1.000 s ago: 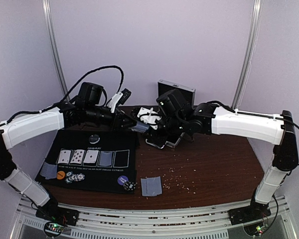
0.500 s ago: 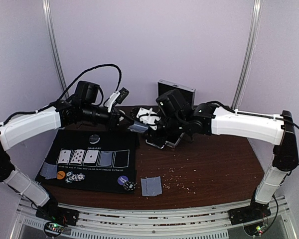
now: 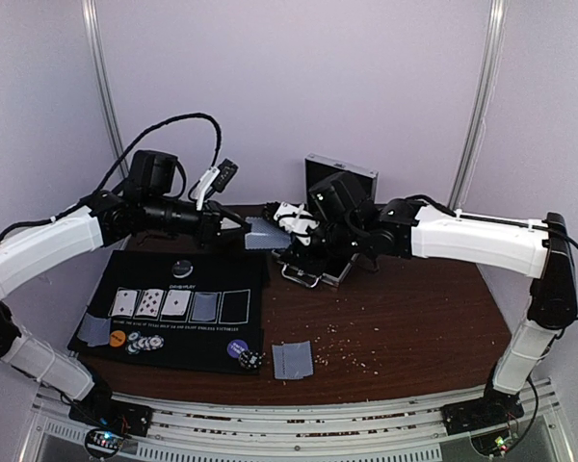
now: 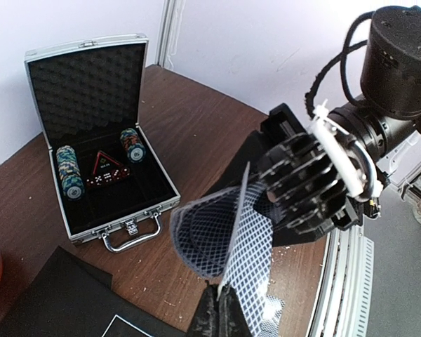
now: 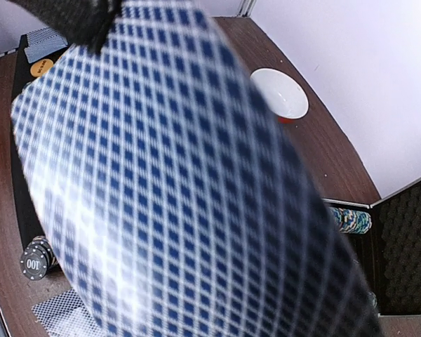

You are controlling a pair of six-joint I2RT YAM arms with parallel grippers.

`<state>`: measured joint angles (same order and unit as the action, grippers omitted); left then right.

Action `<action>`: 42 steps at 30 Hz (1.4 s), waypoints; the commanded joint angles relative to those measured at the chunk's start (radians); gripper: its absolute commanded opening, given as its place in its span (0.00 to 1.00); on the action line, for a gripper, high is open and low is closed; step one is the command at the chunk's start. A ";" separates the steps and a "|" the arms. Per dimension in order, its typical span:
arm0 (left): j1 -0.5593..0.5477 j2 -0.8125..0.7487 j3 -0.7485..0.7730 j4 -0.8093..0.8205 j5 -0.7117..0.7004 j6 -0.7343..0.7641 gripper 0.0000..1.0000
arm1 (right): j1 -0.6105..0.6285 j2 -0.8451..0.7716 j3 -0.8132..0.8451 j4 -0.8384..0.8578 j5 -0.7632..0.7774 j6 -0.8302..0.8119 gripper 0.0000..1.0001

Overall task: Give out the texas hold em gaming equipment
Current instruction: Pick up the poker card from the face-down deck piles, then place the poker card in the community card area.

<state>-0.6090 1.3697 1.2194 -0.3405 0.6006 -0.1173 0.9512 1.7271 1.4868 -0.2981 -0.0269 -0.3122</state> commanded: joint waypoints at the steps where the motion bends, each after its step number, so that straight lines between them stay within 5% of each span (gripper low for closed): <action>1: 0.086 -0.033 -0.044 0.091 0.007 -0.122 0.00 | -0.023 -0.050 -0.028 0.029 0.029 0.042 0.43; 10: 0.175 -0.228 -0.414 0.517 -0.271 -0.742 0.00 | -0.043 -0.051 -0.028 0.010 0.071 0.084 0.43; 15: 0.127 -0.255 -0.641 0.530 -0.492 -0.992 0.00 | -0.043 -0.069 -0.026 0.000 0.074 0.083 0.43; 20: 0.014 -0.160 -0.626 0.465 -0.605 -1.040 0.00 | -0.042 -0.087 -0.039 0.000 0.068 0.080 0.43; 28: 0.010 -0.021 -0.629 0.433 -0.710 -1.130 0.00 | -0.043 -0.110 -0.054 0.003 0.064 0.081 0.43; 40: -0.006 0.126 -0.565 0.344 -0.591 -1.096 0.00 | -0.042 -0.131 -0.077 0.005 0.073 0.073 0.44; 42: -0.008 0.115 -0.557 0.320 -0.583 -1.061 0.06 | -0.043 -0.131 -0.077 0.002 0.075 0.071 0.43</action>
<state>-0.6106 1.4971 0.6289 0.0280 -0.0174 -1.2400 0.9092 1.6337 1.4239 -0.3008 0.0235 -0.2371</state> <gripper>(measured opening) 0.019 0.436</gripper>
